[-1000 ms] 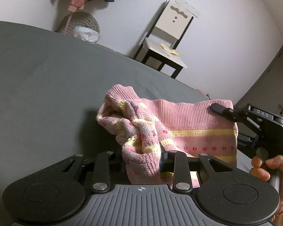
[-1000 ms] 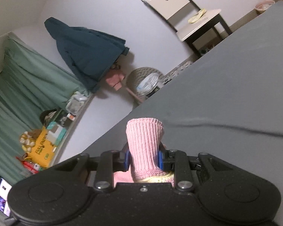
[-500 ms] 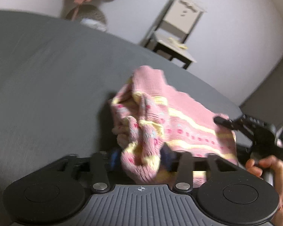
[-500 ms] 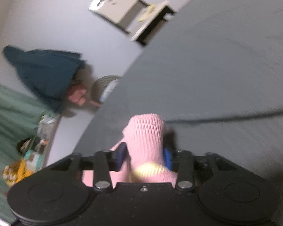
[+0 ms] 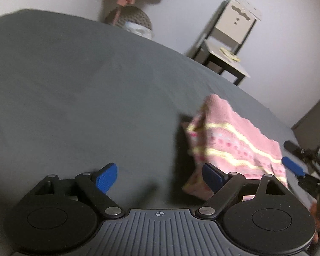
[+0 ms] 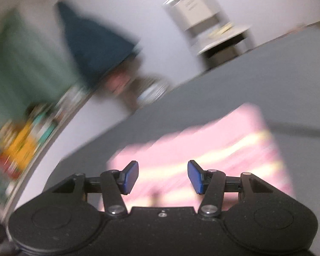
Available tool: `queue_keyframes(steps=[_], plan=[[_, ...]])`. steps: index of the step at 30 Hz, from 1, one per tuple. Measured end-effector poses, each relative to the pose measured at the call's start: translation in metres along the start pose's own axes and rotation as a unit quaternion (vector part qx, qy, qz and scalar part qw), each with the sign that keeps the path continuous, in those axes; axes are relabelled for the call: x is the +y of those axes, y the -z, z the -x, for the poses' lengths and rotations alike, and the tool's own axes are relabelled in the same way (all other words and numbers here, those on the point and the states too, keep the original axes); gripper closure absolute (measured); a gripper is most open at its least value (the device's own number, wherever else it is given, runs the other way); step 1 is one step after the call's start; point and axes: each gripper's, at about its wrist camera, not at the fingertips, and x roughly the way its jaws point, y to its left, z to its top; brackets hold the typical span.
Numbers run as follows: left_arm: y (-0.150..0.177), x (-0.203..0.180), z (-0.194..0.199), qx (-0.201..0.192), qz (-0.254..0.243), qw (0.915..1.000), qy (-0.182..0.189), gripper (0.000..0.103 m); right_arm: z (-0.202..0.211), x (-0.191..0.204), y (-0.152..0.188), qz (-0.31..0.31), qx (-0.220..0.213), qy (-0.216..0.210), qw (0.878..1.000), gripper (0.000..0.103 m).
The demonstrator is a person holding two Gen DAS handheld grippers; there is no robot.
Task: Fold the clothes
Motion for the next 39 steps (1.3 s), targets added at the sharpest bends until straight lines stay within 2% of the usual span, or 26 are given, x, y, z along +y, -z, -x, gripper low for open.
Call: queue_keyframes(steps=[4, 6, 9, 11, 14, 16, 17, 18, 19, 20, 23, 25, 27, 28, 30, 31, 33, 34, 36, 39], plan=[[-0.003, 0.033, 0.023, 0.013, 0.041, 0.9991, -0.007, 0.016, 0.002, 0.05, 0.034, 0.05, 0.05, -0.027, 0.997, 0.053], [-0.011, 0.036, 0.019, 0.017, 0.054, 0.9984, -0.004, 0.016, 0.002, 0.053, 0.043, 0.008, 0.062, -0.04, 0.997, 0.052], [-0.011, 0.043, 0.025, 0.015, 0.058, 0.9981, 0.009, 0.016, -0.012, 0.041, 0.053, -0.094, 0.083, -0.048, 0.991, 0.052], [-0.01, 0.045, 0.026, 0.02, 0.062, 0.9977, 0.019, 0.016, -0.02, 0.027, 0.061, -0.16, 0.072, -0.056, 0.983, 0.053], [-0.007, 0.041, 0.025, 0.033, 0.063, 0.9968, 0.037, 0.016, -0.033, 0.008, 0.074, -0.256, 0.055, -0.067, 0.963, 0.057], [-0.005, 0.038, 0.026, 0.041, 0.056, 0.9964, 0.048, 0.016, -0.039, 0.0, 0.081, -0.292, 0.038, -0.06, 0.954, 0.071], [-0.003, 0.037, 0.027, 0.044, 0.049, 0.9965, 0.051, 0.016, -0.042, -0.002, 0.084, -0.303, 0.033, -0.061, 0.95, 0.086], [-0.002, 0.037, 0.03, 0.045, 0.043, 0.9966, 0.054, 0.016, -0.044, -0.004, 0.086, -0.312, 0.03, -0.067, 0.947, 0.092], [-0.001, 0.036, 0.032, 0.045, 0.037, 0.9967, 0.056, 0.016, -0.045, -0.003, 0.087, -0.321, 0.022, -0.077, 0.944, 0.094], [0.0, 0.036, 0.034, 0.045, 0.032, 0.9967, 0.059, 0.016, -0.045, -0.001, 0.087, -0.322, 0.007, -0.09, 0.942, 0.094], [0.0, 0.039, 0.041, 0.038, 0.025, 0.9969, 0.064, 0.016, -0.041, 0.013, 0.082, -0.28, -0.039, -0.103, 0.954, 0.094], [0.001, 0.041, 0.043, 0.039, 0.028, 0.997, 0.061, 0.016, -0.047, 0.014, 0.085, -0.275, -0.035, -0.084, 0.957, 0.094], [0.002, 0.043, 0.042, 0.042, 0.03, 0.9969, 0.059, 0.016, -0.059, 0.006, 0.095, -0.291, -0.006, -0.062, 0.955, 0.089], [0.003, 0.042, 0.04, 0.044, 0.028, 0.997, 0.058, 0.016, -0.064, 0.0, 0.101, -0.307, 0.009, -0.061, 0.95, 0.088], [0.005, 0.04, 0.038, 0.048, 0.021, 0.9972, 0.053, 0.016, -0.069, -0.009, 0.11, -0.334, 0.031, -0.074, 0.939, 0.082], [0.006, 0.038, 0.036, 0.05, 0.016, 0.9972, 0.053, 0.016, -0.064, -0.008, 0.11, -0.327, 0.034, -0.082, 0.941, 0.08], [0.009, 0.034, 0.035, 0.049, -0.003, 0.9975, 0.051, 0.016, -0.048, 0.0, 0.105, -0.295, 0.036, -0.093, 0.95, 0.066], [0.011, 0.031, 0.034, 0.045, -0.016, 0.9977, 0.048, 0.016, -0.037, 0.004, 0.102, -0.274, 0.033, -0.09, 0.957, 0.063], [0.016, 0.025, 0.033, 0.035, -0.048, 0.9975, 0.038, 0.016, -0.01, 0.013, 0.097, -0.225, 0.018, -0.072, 0.972, 0.049], [0.022, 0.018, 0.033, 0.017, -0.081, 0.9962, 0.026, 0.016, 0.026, 0.028, 0.099, -0.138, -0.017, 0.005, 0.99, 0.04]])
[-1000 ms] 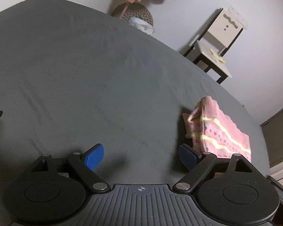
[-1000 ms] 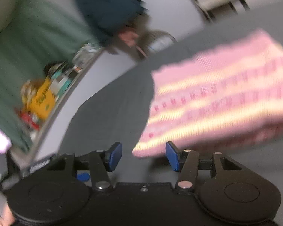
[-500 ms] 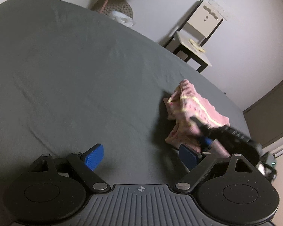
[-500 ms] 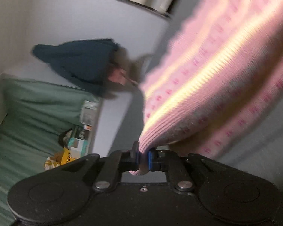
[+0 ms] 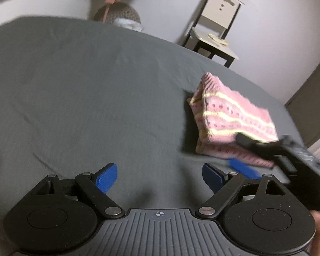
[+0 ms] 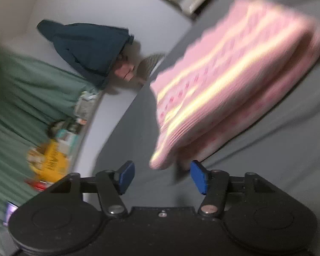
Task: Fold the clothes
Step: 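Release the folded cardigan and pull both tools back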
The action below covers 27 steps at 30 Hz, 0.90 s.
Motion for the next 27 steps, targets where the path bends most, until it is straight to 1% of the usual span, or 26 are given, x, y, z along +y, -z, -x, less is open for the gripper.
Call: queue_keyframes(steps=[1, 2, 3, 4, 5, 6, 7, 8, 9, 10, 11, 13, 16, 18, 20, 21, 24, 27], plan=[[0.002, -0.001, 0.0, -0.009, -0.009, 0.9999, 0.0, 0.016, 0.009, 0.005, 0.003, 0.037, -0.02, 0.035, 0.999, 0.037], [0.004, -0.003, -0.001, -0.02, -0.025, 0.9995, -0.001, 0.016, 0.015, 0.012, 0.007, 0.077, -0.042, 0.077, 0.993, 0.031], [0.007, -0.005, -0.002, -0.031, -0.042, 0.9986, -0.002, 0.016, 0.019, 0.016, 0.013, 0.117, -0.067, 0.115, 0.984, 0.024], [0.009, -0.008, -0.004, -0.039, -0.064, 0.9972, -0.007, 0.016, 0.02, 0.019, 0.02, 0.154, -0.094, 0.151, 0.972, 0.021], [0.01, -0.011, -0.006, -0.047, -0.088, 0.995, -0.011, 0.016, 0.021, 0.022, 0.027, 0.191, -0.12, 0.186, 0.956, 0.02], [0.011, -0.014, -0.007, -0.056, -0.111, 0.9921, -0.015, 0.016, 0.019, 0.024, 0.032, 0.221, -0.139, 0.221, 0.94, 0.007], [0.011, -0.016, -0.008, -0.066, -0.13, 0.9892, -0.014, 0.016, 0.015, 0.025, 0.036, 0.246, -0.152, 0.254, 0.923, 0.0], [0.012, -0.018, -0.011, -0.071, -0.146, 0.9866, -0.017, 0.016, 0.012, 0.023, 0.038, 0.261, -0.16, 0.281, 0.909, 0.0], [0.012, -0.021, -0.014, -0.074, -0.162, 0.9838, -0.021, 0.014, 0.013, 0.02, 0.039, 0.258, -0.161, 0.295, 0.906, 0.0], [0.013, -0.023, -0.017, -0.077, -0.178, 0.9807, -0.024, 0.007, 0.015, 0.016, 0.039, 0.246, -0.161, 0.303, 0.907, 0.0], [0.011, -0.026, -0.02, -0.082, -0.182, 0.9795, -0.029, 0.006, 0.017, 0.012, 0.039, 0.234, -0.16, 0.31, 0.907, 0.0], [0.008, -0.031, -0.027, -0.087, -0.184, 0.9785, -0.033, 0.006, 0.017, 0.006, 0.041, 0.217, -0.156, 0.327, 0.907, 0.0], [0.008, -0.041, -0.039, -0.079, -0.191, 0.9782, -0.02, 0.006, 0.018, -0.002, 0.046, 0.208, -0.149, 0.35, 0.901, 0.0], [0.012, -0.048, -0.046, -0.076, -0.209, 0.9749, -0.015, 0.005, 0.015, -0.006, 0.049, 0.209, -0.142, 0.358, 0.899, 0.0], [0.017, -0.055, -0.053, -0.074, -0.226, 0.9712, -0.01, 0.005, 0.015, -0.011, 0.05, 0.2, -0.138, 0.363, 0.9, 0.0], [0.018, -0.059, -0.056, -0.073, -0.231, 0.9701, -0.011, 0.005, 0.016, -0.014, 0.051, 0.195, -0.136, 0.364, 0.9, 0.0], [0.019, -0.062, -0.067, -0.071, -0.227, 0.9711, -0.019, 0.004, 0.014, -0.018, 0.051, 0.183, -0.136, 0.376, 0.898, 0.0], [0.022, -0.064, -0.077, -0.063, -0.233, 0.97, -0.027, 0.004, 0.013, -0.018, 0.051, 0.183, -0.138, 0.377, 0.898, 0.0]])
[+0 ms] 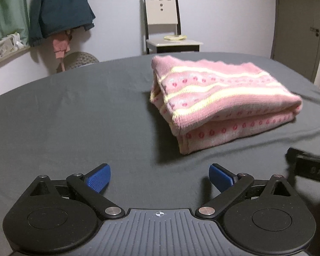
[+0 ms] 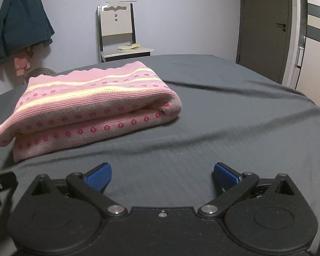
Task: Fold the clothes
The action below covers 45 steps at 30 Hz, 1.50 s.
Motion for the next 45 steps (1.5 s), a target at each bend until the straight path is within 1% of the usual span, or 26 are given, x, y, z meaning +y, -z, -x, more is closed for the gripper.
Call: queue_keyframes(steps=[1, 4, 9, 12, 17, 20, 45], plan=[[0.002, -0.001, -0.003, 0.002, -0.006, 1.0, -0.002, 0.0, 0.0, 0.001, 0.0, 0.002, 0.0, 0.0, 1.0, 0.0], [0.008, -0.003, -0.002, -0.017, -0.012, 0.9998, -0.003, 0.0, -0.001, 0.001, 0.001, 0.004, -0.001, -0.002, 1.0, 0.0], [0.009, 0.0, -0.002, -0.018, -0.005, 0.9998, 0.005, 0.0, -0.001, 0.009, 0.002, 0.026, -0.001, -0.027, 0.999, 0.0], [0.009, 0.001, -0.003, -0.017, -0.004, 0.9998, 0.005, 0.0, 0.001, 0.014, 0.003, 0.038, -0.003, -0.032, 0.999, 0.0], [0.008, 0.005, -0.007, -0.014, 0.008, 0.9998, 0.012, 0.0, -0.001, 0.013, 0.002, 0.033, 0.002, -0.039, 0.999, 0.0], [0.008, 0.004, -0.008, -0.016, 0.006, 0.9998, 0.011, 0.0, -0.002, 0.013, 0.003, 0.029, 0.003, -0.046, 0.998, 0.0], [0.008, 0.006, -0.007, -0.017, 0.007, 0.9997, 0.014, 0.0, -0.002, 0.012, 0.002, 0.025, 0.008, -0.05, 0.998, 0.0]])
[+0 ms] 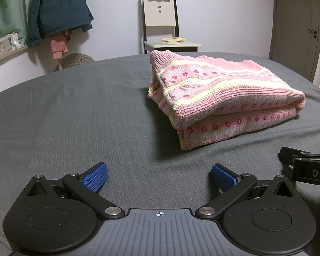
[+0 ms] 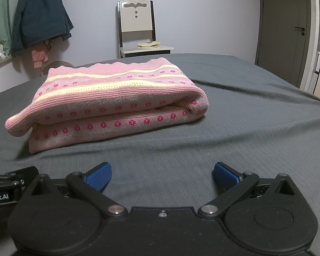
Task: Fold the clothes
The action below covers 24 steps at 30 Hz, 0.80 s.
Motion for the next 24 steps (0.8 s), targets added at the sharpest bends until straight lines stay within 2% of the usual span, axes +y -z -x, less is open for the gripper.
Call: queue_keyframes(steps=[24], plan=[[0.002, -0.0001, 0.0001, -0.002, 0.0, 1.0, -0.001, 0.0, -0.0005, 0.007, -0.0008, 0.016, 0.0, 0.002, 1.0, 0.0]])
